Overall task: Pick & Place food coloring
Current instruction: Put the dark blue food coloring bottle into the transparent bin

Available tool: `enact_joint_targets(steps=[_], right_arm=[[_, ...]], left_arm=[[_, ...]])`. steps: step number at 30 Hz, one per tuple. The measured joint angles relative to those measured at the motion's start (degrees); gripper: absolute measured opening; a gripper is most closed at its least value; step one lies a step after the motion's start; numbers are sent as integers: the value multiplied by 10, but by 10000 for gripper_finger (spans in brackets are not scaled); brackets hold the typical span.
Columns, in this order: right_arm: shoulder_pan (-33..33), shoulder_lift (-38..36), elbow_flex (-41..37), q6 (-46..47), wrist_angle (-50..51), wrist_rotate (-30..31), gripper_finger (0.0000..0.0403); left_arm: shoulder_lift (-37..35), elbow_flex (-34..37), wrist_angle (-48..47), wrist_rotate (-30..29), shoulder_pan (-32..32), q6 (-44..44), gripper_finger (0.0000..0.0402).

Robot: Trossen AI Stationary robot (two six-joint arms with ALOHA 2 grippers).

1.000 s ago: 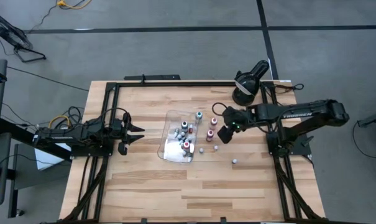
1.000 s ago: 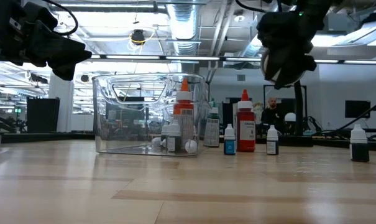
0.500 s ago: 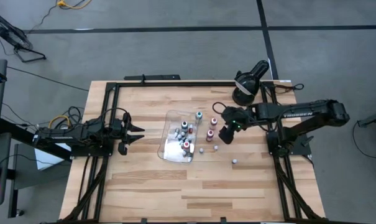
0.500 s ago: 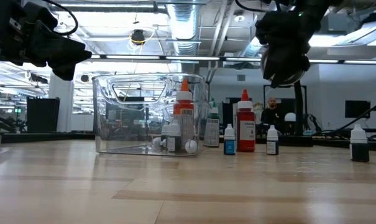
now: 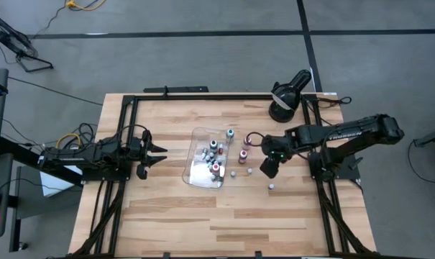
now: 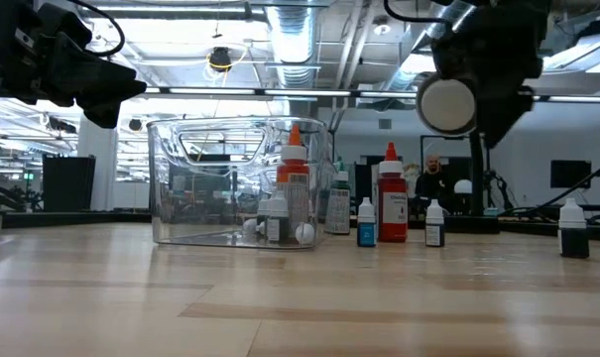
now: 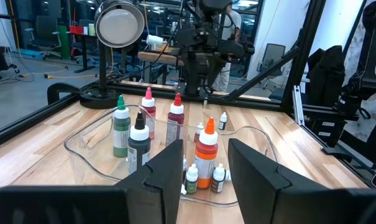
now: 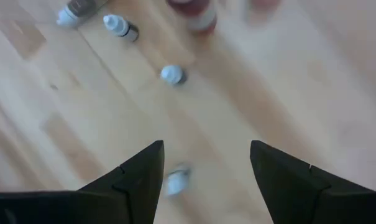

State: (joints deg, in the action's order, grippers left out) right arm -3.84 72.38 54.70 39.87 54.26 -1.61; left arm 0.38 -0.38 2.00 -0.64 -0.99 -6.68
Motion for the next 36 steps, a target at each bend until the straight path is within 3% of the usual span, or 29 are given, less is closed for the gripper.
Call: enact_joint_targets(steps=[4,13,36], right_arm=[[-9,0,-6,114,-10,-42,230],[-58,1,-67,234,-30,-45,230],[-144,155,-73,182,-129,-32,230]], left_arm=[[0,0,0,0,0,0,118],[0,0,0,0,0,0,118],[0,0,0,0,0,0,118]])
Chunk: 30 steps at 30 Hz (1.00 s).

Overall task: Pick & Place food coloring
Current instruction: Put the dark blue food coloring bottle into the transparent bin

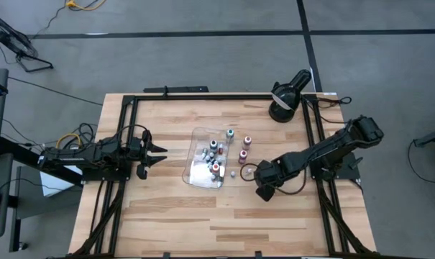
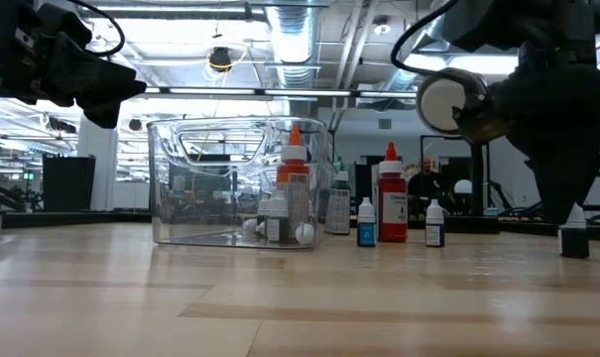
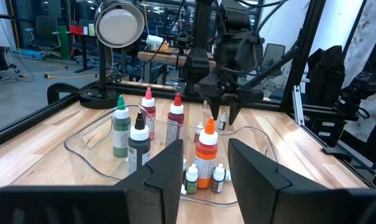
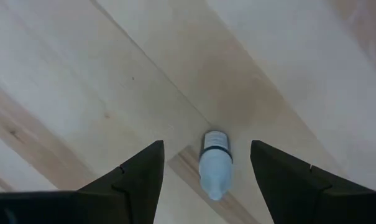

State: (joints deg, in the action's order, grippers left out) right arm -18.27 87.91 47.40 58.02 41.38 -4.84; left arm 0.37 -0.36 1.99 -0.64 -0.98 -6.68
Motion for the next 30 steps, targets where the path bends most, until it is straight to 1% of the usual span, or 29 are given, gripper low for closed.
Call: enact_joint_targets(steps=[4,7,11,16,19,24,27,30], right_arm=[[-9,16,0,0,-1,-4,223],[-10,25,0,0,1,-5,204],[-9,25,0,0,0,3,157],[0,25,0,0,-3,-2,83],[7,24,4,0,-5,-6,53],[23,24,19,-36,-5,-19,54],[36,24,33,-71,-6,-36,65],[50,24,49,-114,-10,-43,63]], left_arm=[[0,0,0,0,0,0,118],[0,0,0,0,0,0,118],[0,0,0,0,0,0,118],[0,0,0,0,0,0,118],[0,0,0,0,0,0,118],[0,0,0,0,0,0,118],[0,0,0,0,0,0,118],[0,0,0,0,0,0,118]])
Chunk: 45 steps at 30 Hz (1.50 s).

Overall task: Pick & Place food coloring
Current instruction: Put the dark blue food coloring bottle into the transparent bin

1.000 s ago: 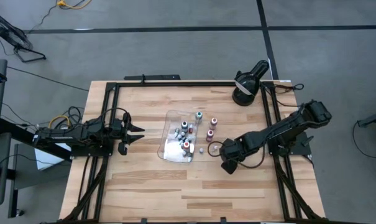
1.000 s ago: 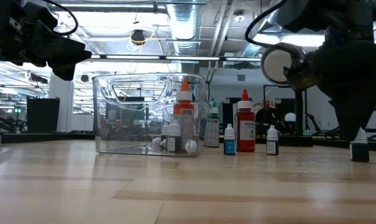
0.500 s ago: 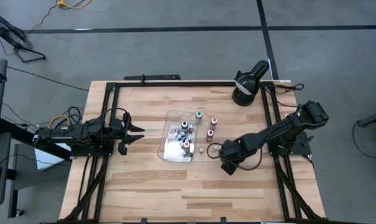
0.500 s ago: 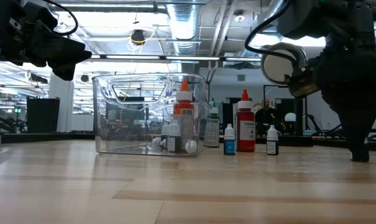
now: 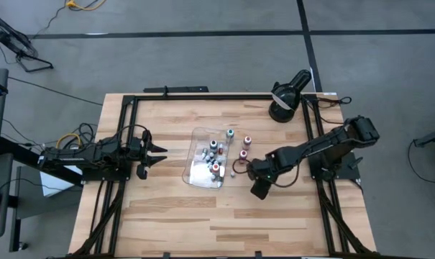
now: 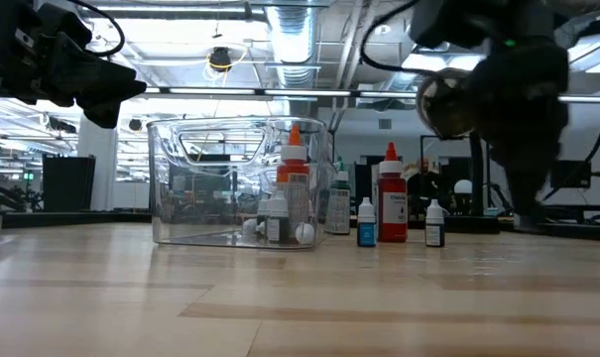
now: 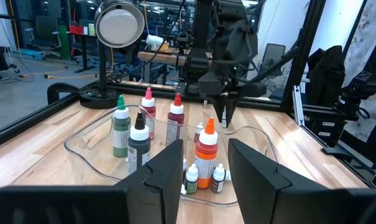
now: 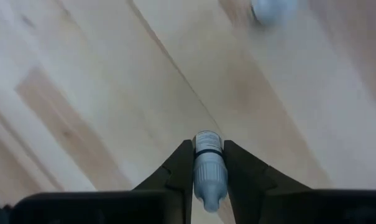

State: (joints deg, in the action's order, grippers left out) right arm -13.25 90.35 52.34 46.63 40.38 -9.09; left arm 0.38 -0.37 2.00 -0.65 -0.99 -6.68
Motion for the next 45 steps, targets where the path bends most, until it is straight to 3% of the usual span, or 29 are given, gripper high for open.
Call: enact_joint_targets(steps=[8,16,27,31,40,45], right_arm=[[53,0,41,-121,-31,0,56],[96,0,101,-184,-86,-1,57],[88,0,143,-217,53,-17,57],[65,0,136,-183,83,-15,57],[15,33,74,-2,103,-12,56],[4,65,52,53,55,-3,57]], left_arm=[[0,0,0,0,0,0,118],[0,0,0,0,0,0,118],[0,0,0,0,0,0,118],[0,0,0,0,0,0,118],[0,0,0,0,0,0,118],[0,0,0,0,0,0,118]])
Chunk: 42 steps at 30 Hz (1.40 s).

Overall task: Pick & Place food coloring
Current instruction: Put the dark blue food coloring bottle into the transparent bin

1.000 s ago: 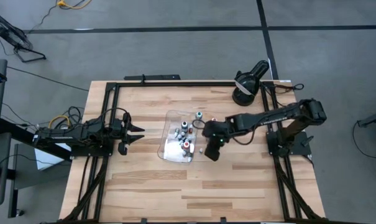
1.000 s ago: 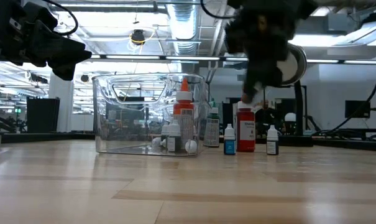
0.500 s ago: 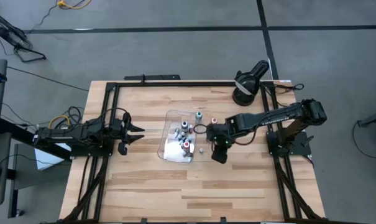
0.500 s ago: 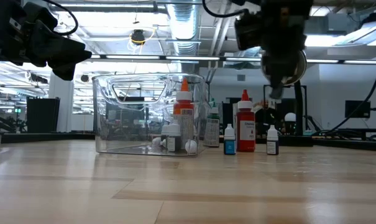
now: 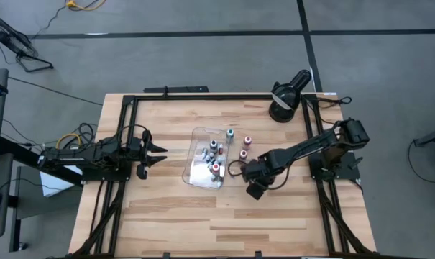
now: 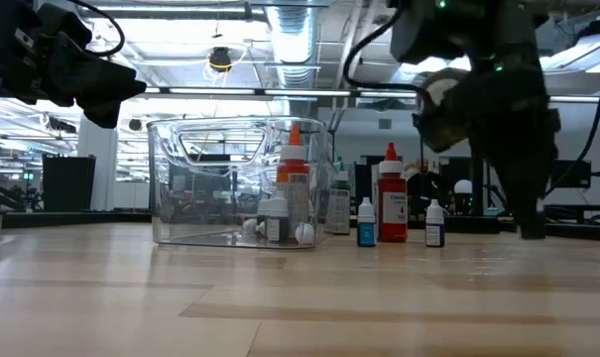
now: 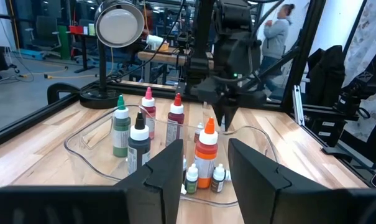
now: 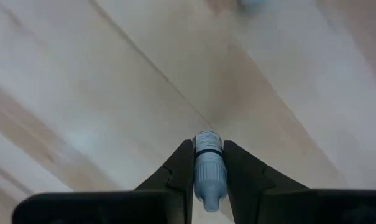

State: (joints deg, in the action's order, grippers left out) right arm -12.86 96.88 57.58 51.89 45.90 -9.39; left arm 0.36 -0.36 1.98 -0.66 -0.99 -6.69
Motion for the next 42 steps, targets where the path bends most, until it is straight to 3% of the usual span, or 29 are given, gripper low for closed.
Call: enact_joint_targets(steps=[12,42], right_arm=[[21,7,0,42,-37,83,74],[36,29,1,35,-80,42,97]], left_arm=[[0,0,0,0,0,0,118],[0,0,0,0,0,0,118]])
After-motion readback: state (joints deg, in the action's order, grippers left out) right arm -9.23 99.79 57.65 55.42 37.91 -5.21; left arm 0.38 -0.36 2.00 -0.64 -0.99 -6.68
